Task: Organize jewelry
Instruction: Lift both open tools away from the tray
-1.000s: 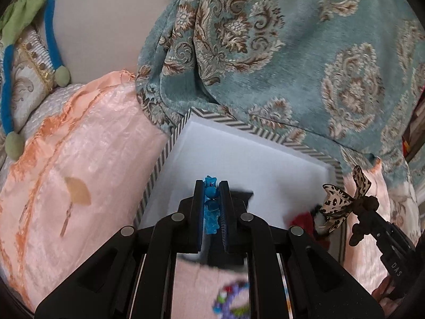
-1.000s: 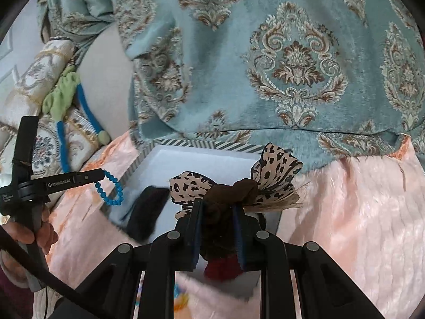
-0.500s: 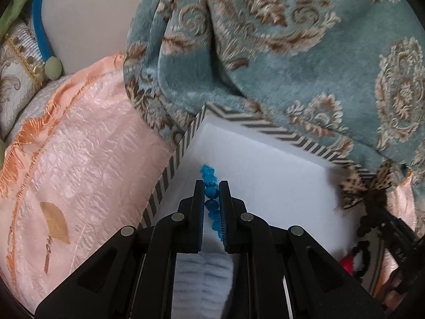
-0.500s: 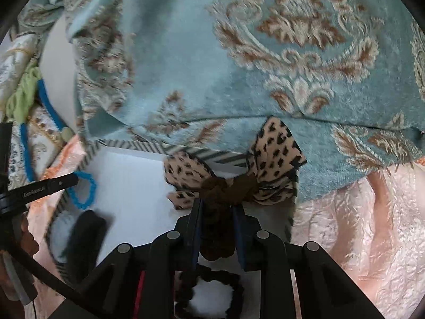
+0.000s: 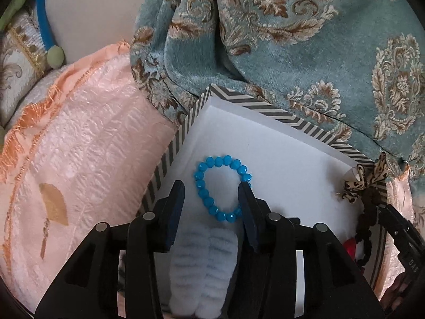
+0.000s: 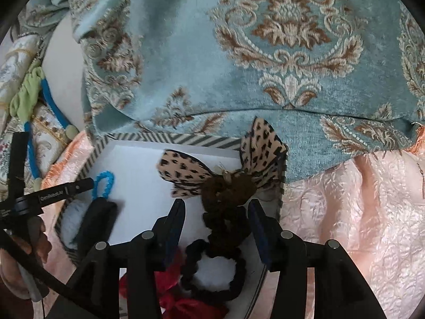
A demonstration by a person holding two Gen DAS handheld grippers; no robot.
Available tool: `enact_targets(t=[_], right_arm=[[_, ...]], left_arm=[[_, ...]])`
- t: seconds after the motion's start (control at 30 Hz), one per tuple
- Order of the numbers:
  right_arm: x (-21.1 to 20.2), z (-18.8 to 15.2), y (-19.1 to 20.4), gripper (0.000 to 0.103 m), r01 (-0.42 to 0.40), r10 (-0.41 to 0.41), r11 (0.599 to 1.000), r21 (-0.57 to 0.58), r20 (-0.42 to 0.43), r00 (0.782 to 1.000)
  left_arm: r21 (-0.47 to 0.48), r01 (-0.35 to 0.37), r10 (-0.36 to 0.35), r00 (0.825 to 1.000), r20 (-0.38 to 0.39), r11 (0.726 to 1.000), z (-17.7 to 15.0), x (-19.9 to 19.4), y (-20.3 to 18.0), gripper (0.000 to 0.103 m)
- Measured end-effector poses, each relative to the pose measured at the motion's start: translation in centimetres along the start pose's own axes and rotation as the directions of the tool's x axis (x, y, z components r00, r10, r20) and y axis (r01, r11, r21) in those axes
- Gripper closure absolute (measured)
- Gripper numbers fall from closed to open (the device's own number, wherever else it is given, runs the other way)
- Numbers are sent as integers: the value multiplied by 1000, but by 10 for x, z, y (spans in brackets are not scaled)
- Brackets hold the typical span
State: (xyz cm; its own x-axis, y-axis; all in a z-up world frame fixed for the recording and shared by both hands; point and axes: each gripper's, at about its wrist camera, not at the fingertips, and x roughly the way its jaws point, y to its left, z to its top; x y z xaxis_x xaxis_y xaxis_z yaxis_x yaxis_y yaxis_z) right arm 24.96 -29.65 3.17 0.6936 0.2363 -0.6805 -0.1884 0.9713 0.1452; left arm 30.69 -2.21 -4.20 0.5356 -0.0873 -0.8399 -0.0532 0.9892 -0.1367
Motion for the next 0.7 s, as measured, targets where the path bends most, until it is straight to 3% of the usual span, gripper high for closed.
enact_targets(t=[0.2,0.27,0.6,0.7], right_arm=[[-17,-8,10,53,6,-6,1000,-2,17,1000],[-19,-13,14,47,12,-12,1000,-1,20,1000],[-53,-39,37,46,33,-32,999,-14,58,998],[-66,-50,47,41,48,-46,998,-29,69,997]], left_arm=[[38,-32,31,999,34,999,-10,-21,-4,62],[50,-40,38,998,44,998,-16,-28,-6,62],[85,-70,62,993,97,994,-49,-67,-7,62],[94,-72,62,992,106,993,-62,-80,-9,62]])
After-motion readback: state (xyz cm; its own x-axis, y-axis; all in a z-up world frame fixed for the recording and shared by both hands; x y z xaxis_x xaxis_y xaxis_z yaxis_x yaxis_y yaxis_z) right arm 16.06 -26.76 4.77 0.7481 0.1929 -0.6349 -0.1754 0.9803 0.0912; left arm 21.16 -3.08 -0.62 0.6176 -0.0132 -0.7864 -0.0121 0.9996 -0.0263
